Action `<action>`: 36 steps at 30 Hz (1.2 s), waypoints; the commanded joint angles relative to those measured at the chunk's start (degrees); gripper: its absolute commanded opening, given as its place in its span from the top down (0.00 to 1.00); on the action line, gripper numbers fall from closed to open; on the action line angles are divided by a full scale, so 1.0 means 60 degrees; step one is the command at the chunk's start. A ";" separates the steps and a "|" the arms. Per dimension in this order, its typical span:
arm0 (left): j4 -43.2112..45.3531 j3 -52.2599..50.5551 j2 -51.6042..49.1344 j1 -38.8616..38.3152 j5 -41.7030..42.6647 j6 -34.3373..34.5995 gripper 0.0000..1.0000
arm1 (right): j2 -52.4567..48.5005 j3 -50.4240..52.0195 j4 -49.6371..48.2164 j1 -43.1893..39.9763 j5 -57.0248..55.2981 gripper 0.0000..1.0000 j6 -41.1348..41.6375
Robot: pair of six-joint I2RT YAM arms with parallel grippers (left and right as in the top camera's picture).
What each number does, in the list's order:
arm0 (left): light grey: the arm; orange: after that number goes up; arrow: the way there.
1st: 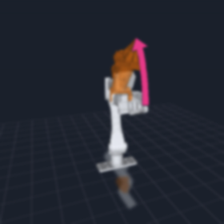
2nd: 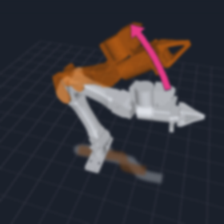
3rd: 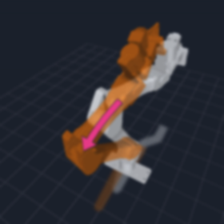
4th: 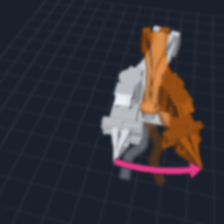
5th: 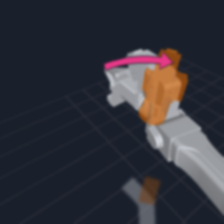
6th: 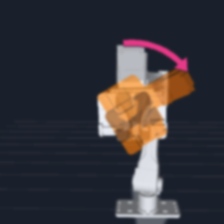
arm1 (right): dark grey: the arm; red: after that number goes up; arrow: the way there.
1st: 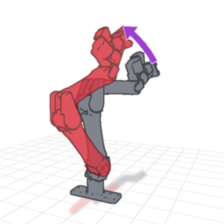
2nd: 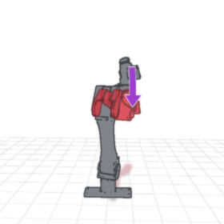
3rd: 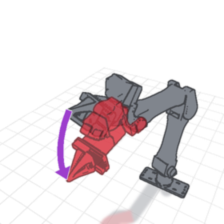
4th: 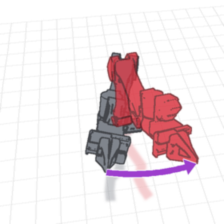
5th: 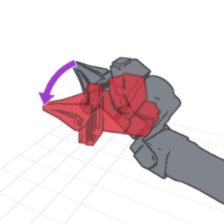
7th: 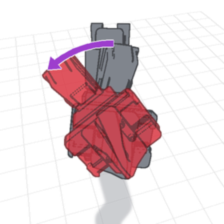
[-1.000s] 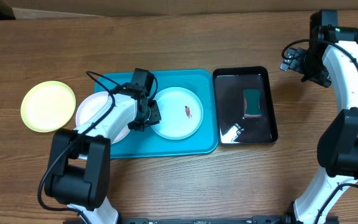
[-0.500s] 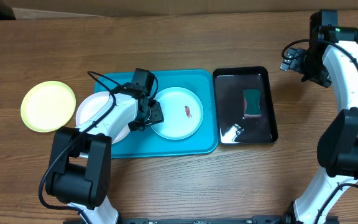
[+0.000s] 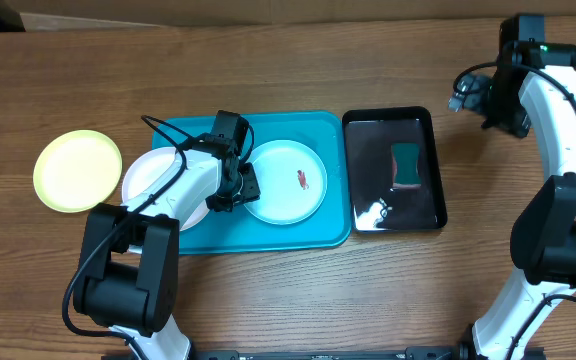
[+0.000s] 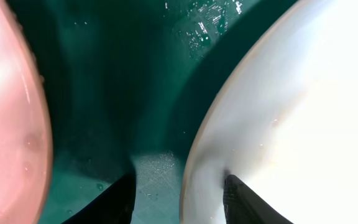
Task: Clean dirty plates on tray and stack at the side
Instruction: 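Reach the right gripper into the black tray and grasp the green sponge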
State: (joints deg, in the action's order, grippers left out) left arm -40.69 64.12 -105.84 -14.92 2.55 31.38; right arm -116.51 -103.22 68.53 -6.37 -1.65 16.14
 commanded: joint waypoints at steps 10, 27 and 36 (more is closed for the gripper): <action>0.0025 -0.0004 -0.0215 -0.0025 0.0255 -0.0080 0.50 | 0.0678 -0.1246 0.2055 0.0106 0.1399 0.23 -0.1741; 0.0080 -0.0004 -0.0215 -0.0025 0.0262 -0.0011 0.55 | 0.1020 0.0969 0.1326 0.1912 0.1504 0.25 -0.1687; 0.0073 -0.0004 -0.0215 -0.0025 0.0259 -0.0011 0.55 | 0.1020 0.3508 -0.1923 0.2623 0.0284 0.31 -0.1694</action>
State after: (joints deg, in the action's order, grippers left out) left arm -40.27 64.12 -105.84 -14.92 3.29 31.40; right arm -111.11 -85.45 59.37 9.41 3.14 5.96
